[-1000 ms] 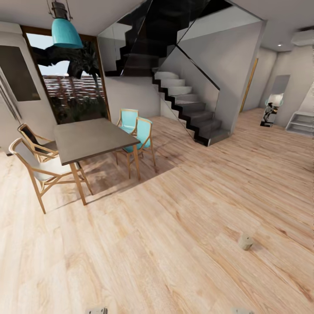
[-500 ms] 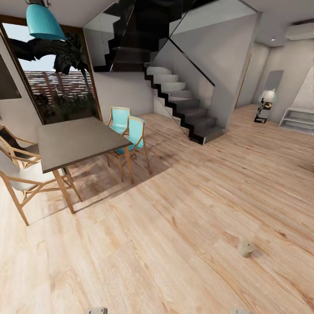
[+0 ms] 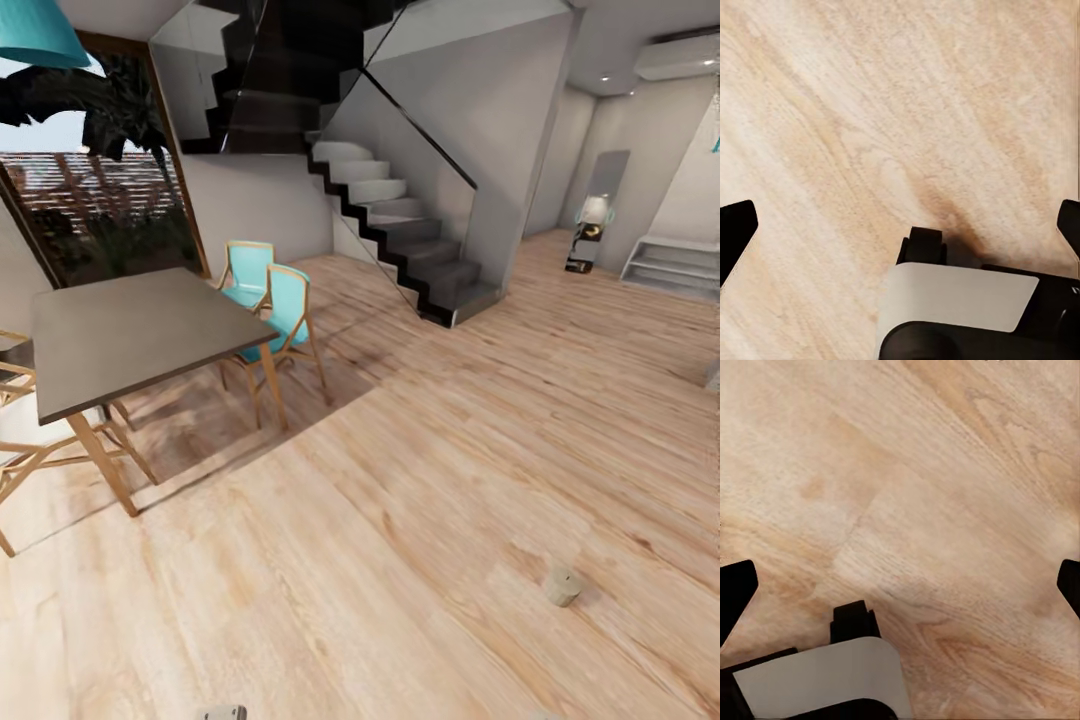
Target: Place each of the two pumpkins and all three candles from the living room inside a cabinet in the living room (use any cabinet), then make sure every cabinet is closed, and position the cauldron so it is next to a table in the living room.
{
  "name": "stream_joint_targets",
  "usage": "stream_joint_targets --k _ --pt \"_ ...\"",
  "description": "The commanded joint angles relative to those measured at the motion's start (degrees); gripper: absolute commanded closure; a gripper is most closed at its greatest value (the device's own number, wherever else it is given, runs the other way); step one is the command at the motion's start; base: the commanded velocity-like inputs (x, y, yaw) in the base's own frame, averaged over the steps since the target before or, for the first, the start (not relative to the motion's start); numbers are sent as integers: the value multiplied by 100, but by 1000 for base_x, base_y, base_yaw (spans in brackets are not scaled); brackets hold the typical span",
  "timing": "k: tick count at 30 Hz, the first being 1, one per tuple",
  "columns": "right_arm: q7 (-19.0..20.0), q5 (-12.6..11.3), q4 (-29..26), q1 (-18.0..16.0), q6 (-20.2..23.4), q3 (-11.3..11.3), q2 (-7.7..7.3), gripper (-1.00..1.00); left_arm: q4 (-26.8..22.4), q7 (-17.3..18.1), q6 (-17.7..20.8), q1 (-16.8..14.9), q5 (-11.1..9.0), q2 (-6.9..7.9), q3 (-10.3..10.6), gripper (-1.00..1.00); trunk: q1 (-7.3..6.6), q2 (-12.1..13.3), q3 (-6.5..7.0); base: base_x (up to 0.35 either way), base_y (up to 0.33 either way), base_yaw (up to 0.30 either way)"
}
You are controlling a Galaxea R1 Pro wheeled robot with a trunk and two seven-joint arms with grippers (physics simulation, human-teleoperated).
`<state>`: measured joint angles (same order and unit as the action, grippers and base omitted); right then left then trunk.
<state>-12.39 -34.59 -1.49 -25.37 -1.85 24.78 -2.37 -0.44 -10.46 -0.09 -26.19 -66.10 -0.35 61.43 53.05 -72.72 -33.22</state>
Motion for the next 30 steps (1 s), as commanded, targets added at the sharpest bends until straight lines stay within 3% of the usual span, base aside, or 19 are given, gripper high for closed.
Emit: stream_joint_targets --k 1,15,30 --pt "0 -58 0 7 0 1 -4 -100 0 0 0 1 0 0 0 -100 0 0 -9 335 0 -123" --pt "0 -118 0 23 -8 1 0 -100 0 0 0 3 2 -4 0 -100 0 0 -121 328 0 -153" --pt "-1 -118 -4 23 -9 1 0 -100 -9 2 -5 17 13 -36 9 -100 0 0 -127 15 0 -271"
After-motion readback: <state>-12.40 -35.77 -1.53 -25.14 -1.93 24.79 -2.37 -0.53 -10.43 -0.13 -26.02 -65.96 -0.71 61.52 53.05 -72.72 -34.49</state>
